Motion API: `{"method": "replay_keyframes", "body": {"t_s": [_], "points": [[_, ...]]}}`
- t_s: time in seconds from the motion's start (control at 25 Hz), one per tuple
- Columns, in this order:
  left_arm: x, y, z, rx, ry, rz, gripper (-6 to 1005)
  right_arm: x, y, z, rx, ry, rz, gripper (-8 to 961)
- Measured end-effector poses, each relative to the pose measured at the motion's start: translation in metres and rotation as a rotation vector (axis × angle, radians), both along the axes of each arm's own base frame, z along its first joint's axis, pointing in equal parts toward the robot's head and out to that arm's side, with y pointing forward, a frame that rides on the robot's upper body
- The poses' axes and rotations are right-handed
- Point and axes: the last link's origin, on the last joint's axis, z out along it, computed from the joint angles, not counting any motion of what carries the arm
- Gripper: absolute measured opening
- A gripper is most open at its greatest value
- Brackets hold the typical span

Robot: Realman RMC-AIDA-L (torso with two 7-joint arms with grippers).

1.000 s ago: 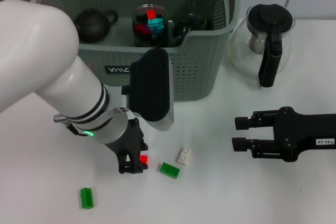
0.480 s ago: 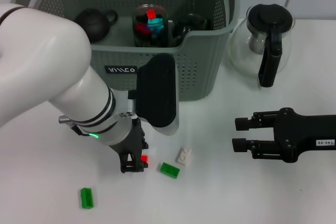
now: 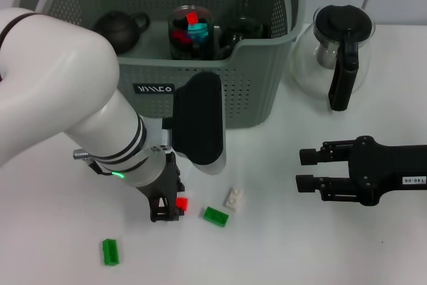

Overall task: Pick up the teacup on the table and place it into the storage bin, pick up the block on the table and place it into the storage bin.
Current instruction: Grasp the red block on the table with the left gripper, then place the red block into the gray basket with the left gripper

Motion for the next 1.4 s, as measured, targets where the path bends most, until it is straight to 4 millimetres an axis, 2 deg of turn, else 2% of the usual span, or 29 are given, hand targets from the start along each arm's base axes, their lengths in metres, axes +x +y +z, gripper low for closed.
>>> {"method": "replay_keyframes", "body": {"t_s": [0.32,0.64,0.88,1.12,1.28,1.36,1.4], "points": [[0.000,-0.001,-0.004,-0.021,0.023,0.013,355,0.001,-0.001,0.000,0.000,0.000,-0.003,595],[0.003,0.000,-0.003,-0.017,0.016,0.014,181,0.003,-0.002,0.001,0.000,-0.001,-0.006,596],[0.015,-0.001,0.011,0.000,-0.014,0.005,180,0.003,-0.002,0.002,-0.002,-0.001,-0.007,597],[0.025,0.007,0.062,0.037,-0.179,0.039,180,0.004,-0.003,0.002,0.000,-0.002,-0.009,598],[0.023,0.012,0.110,0.027,-0.427,0.102,180,0.005,-0.004,0.001,0.000,-0.004,-0.007,599],[0.024,0.010,0.140,0.012,-0.596,0.108,180,0.005,-0.004,0.001,0.000,-0.004,-0.007,599],[0.024,0.010,0.147,0.015,-0.635,0.107,180,0.005,-0.004,0.001,0.000,-0.003,-0.006,599]]}}
